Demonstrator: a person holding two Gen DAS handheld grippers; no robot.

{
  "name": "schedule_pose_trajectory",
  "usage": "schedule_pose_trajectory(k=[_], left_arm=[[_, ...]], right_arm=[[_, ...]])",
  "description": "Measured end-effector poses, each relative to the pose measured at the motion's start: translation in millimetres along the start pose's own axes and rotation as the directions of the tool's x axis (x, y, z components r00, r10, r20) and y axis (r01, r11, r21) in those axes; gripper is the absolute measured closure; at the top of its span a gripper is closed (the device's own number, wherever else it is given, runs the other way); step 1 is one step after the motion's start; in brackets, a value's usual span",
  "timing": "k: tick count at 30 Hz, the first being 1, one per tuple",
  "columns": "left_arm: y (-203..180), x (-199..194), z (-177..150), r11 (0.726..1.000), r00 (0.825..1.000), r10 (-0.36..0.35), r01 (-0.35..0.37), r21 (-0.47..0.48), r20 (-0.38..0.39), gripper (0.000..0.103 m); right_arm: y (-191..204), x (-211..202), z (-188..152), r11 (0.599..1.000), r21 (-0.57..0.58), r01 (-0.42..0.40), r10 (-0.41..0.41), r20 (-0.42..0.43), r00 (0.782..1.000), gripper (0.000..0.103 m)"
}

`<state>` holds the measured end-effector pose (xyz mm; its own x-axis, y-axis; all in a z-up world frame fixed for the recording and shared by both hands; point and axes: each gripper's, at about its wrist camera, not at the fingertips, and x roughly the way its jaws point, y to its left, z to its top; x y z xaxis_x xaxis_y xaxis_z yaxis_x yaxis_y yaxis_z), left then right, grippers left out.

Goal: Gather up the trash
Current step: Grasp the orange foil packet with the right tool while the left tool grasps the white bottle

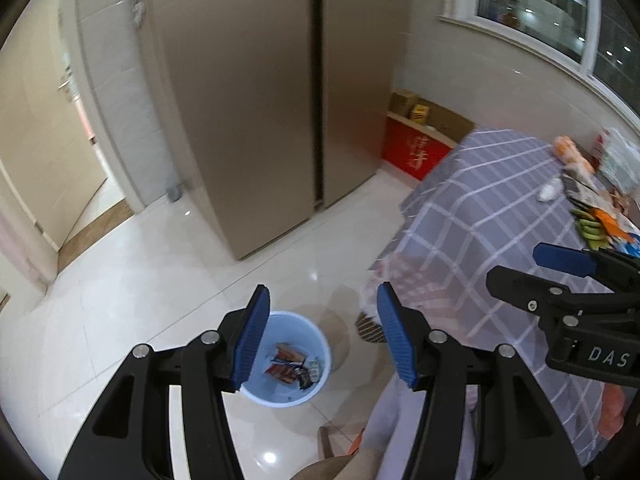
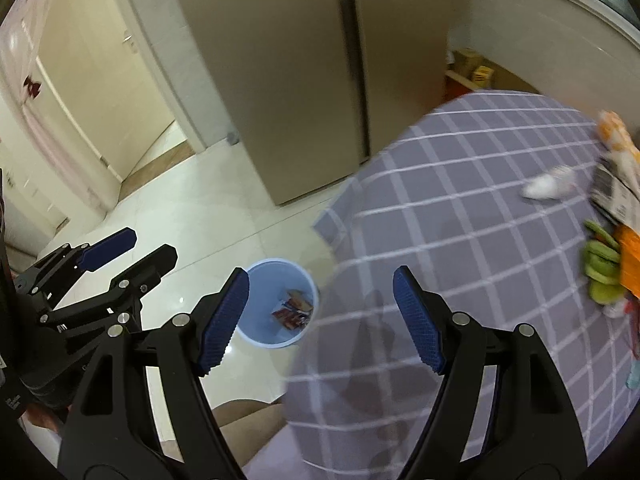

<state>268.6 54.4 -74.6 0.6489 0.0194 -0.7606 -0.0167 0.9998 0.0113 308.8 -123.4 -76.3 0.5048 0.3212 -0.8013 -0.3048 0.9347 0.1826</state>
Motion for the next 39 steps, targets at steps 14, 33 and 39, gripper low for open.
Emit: schedule_pose_trajectory(k=[14, 33, 39], left_arm=[[-120, 3, 28, 0.966, 0.983, -0.182, 0.178, 0.189, 0.003, 0.048], [-220, 27, 67, 0.895, 0.951, -0.301, 0.307, 0.325, -0.070, 0.048], [-225, 50, 82, 0.889, 0.948, -0.301, 0.319, 0.328, -0.107, 0.048]], right_arm=[[-110, -68, -24, 0.965, 0.223, 0.141, -0.159, 0.068, 0.985, 0.029], [-218, -112, -12, 0.866, 0.423, 0.268, -0.318, 0.052, 0.947, 0.023], [-229, -83, 4, 0.869, 0.397, 0.297, -0.317, -0.016, 0.948, 0.023]])
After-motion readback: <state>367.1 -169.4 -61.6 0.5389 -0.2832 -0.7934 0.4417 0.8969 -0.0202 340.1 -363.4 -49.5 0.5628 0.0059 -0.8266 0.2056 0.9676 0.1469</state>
